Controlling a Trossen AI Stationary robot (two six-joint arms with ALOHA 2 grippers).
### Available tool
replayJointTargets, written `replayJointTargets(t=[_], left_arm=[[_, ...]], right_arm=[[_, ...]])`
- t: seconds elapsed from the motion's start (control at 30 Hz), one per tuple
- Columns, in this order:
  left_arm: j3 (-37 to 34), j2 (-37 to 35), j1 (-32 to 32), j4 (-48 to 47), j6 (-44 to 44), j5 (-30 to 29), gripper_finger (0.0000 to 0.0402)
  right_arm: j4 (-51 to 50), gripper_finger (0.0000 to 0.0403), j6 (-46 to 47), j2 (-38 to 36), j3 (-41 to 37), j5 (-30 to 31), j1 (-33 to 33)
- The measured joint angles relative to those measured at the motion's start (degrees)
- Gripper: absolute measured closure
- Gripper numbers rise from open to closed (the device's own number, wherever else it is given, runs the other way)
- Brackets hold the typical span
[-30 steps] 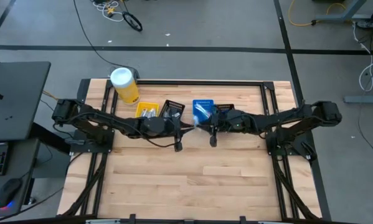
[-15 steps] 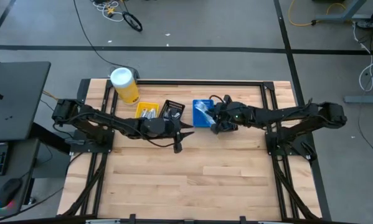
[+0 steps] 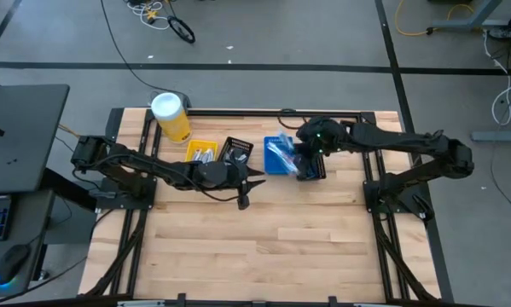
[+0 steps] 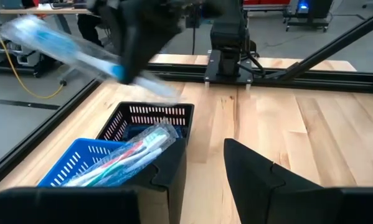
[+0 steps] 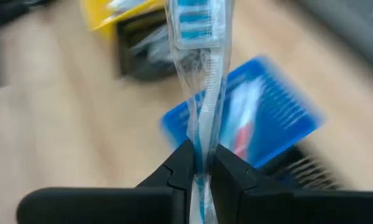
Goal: Pick & Place Travel size toiletries
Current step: Put the blue toothbrush into the blue bin
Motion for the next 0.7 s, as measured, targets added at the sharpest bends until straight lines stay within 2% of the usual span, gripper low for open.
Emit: replayJointTargets(t=[0.13, 0.27, 0.33, 0.47, 0.6, 0.7], left_arm=[[0.0, 0.0, 0.0, -0.1, -0.3, 0.0, 0.0287], [0.0, 0.0, 0.0, -0.2, -0.3, 0.0, 0.0287], [0.0, 0.0, 0.0, -0.3, -0.3, 0.0, 0.0287], [0.0, 0.0, 0.0, -0.3, -0.3, 0.0, 0.0287], [0.0, 0.0, 0.0, -0.3, -0.6, 0.0, 0.0287], [0.0, 0.0, 0.0, -0.3, -0.8, 0.9, 0.0287]], right_arm=[[-0.8, 0.0358, 1.1, 0.5, -0.3, -12.4, -1.1], [-0.9, 0.0358, 4.8, 2.9, -1.1, -20.4, -2.2], [-1.0, 0.0358, 6.4, 4.9, -1.2, -22.6, -2.8], [-1.9, 0.0358, 8.3, 9.1, -0.7, -23.3, -5.7], [-5.6, 0.0358, 8.3, 13.3, 3.6, -23.2, -10.8], [-8.6, 0.0358, 7.8, 17.1, 7.0, -27.4, -14.4]])
